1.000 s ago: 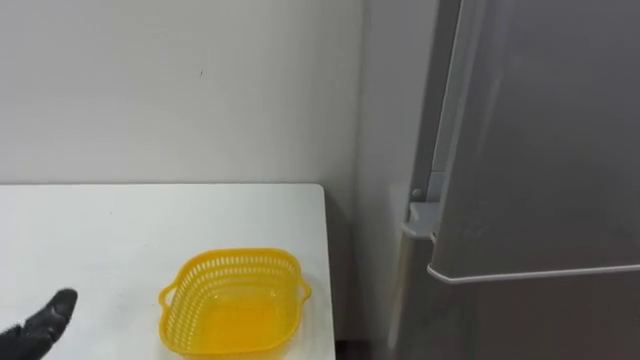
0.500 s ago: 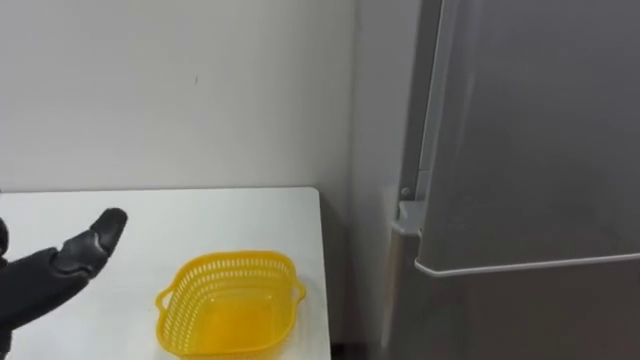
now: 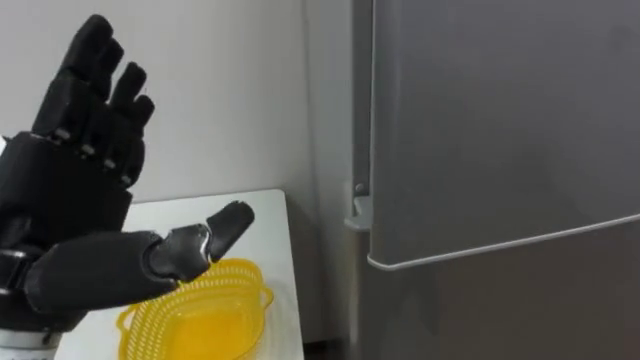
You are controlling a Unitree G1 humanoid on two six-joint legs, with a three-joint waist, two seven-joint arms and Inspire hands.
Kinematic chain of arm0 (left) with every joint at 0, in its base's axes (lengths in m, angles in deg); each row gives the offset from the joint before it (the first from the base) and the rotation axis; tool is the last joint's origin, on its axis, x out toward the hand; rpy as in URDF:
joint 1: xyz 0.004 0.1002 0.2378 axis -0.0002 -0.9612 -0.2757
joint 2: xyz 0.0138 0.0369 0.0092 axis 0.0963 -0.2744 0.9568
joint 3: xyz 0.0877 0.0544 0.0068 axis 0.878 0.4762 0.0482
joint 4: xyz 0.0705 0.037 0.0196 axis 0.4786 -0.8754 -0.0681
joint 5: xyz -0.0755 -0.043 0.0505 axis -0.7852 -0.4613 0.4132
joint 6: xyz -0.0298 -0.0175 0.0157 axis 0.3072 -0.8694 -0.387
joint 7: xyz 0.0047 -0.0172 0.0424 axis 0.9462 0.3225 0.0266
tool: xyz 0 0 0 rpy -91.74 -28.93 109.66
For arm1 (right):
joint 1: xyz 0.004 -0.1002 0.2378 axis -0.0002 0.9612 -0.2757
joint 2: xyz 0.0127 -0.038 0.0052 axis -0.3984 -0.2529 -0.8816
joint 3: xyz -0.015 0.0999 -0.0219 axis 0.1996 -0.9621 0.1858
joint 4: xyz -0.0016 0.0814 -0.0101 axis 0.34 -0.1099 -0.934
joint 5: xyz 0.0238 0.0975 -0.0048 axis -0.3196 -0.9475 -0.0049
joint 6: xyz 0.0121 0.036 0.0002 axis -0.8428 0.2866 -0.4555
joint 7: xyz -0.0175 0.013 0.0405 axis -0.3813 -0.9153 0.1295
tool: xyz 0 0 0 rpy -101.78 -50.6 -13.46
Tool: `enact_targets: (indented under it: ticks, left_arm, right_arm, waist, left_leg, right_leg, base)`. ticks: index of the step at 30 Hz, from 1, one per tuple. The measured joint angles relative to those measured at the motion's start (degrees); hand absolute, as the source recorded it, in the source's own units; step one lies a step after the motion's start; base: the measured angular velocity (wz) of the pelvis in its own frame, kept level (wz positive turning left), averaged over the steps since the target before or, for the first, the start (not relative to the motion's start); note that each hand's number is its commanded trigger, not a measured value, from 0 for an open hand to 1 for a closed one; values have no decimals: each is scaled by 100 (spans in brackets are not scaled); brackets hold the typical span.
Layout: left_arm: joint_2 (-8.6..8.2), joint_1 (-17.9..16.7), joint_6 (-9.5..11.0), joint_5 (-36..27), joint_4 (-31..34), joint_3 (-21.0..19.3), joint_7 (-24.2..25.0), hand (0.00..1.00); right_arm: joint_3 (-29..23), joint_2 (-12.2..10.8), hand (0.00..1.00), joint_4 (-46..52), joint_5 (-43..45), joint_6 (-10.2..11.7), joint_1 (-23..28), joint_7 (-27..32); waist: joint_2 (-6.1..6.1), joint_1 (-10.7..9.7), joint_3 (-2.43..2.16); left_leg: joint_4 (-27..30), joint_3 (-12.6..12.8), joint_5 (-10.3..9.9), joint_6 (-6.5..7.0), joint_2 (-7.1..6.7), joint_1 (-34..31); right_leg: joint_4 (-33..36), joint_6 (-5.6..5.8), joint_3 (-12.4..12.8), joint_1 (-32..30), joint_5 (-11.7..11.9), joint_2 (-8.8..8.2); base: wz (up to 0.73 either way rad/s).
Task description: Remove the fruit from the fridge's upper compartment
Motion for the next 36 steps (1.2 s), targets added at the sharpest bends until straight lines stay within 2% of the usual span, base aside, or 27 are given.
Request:
enact_targets:
  ticks: [6, 13, 17, 21, 28, 36]
  left_arm:
    - [102, 122, -324, 0, 6, 183, 579, 0]
    - [195, 417, -436, 4, 6, 587, 1056, 0]
    - [202, 457, -505, 55, -4, 904, 1351, 0]
    - [208, 458, -638, 63, -6, 1044, 1555, 0]
    - [207, 460, -632, 62, -144, 1212, 1572, 0]
    - [207, 460, -576, 56, -286, 1445, 1571, 0]
  right_arm:
    - [20, 35, 0, -129, 451, -224, -125, 4]
    - [132, 122, 0, -167, 981, -365, -156, -13]
    - [223, 154, 0, -182, 1235, -433, -204, -9]
    - [241, 187, 0, -199, 1445, -515, -234, -72]
    - [493, 273, 0, -225, 1462, -642, -281, -264]
    - [696, 291, 0, -273, 1466, -644, -408, -356]
  waist:
    - [-10, -15, 3]
    - [63, -53, -24]
    - [138, -148, 4]
    - [175, -209, 17]
    - [173, -177, 28]
    - [99, -195, 78]
  left_leg:
    - [1, 46, 0, 0, 2, -11]
    - [10, 63, 1, 0, 13, -93]
    - [8, 83, 1, 0, 10, -99]
    - [10, 100, 1, 0, 12, -96]
    - [14, 133, 3, 4, 11, -86]
    - [11, 130, 16, 25, -9, -120]
  right_leg:
    - [5, 0, 13, -47, 0, 2]
    - [78, 0, 13, -110, 0, 2]
    - [77, 0, 7, -110, 0, -1]
    - [82, 0, 23, -138, 0, 1]
    - [124, 0, 81, -176, 0, -7]
    - [103, 8, 82, -173, -1, -27]
  base:
    - [-1]
    - [0]
    - [-1]
    - [-1]
    - [-1]
    - [0]
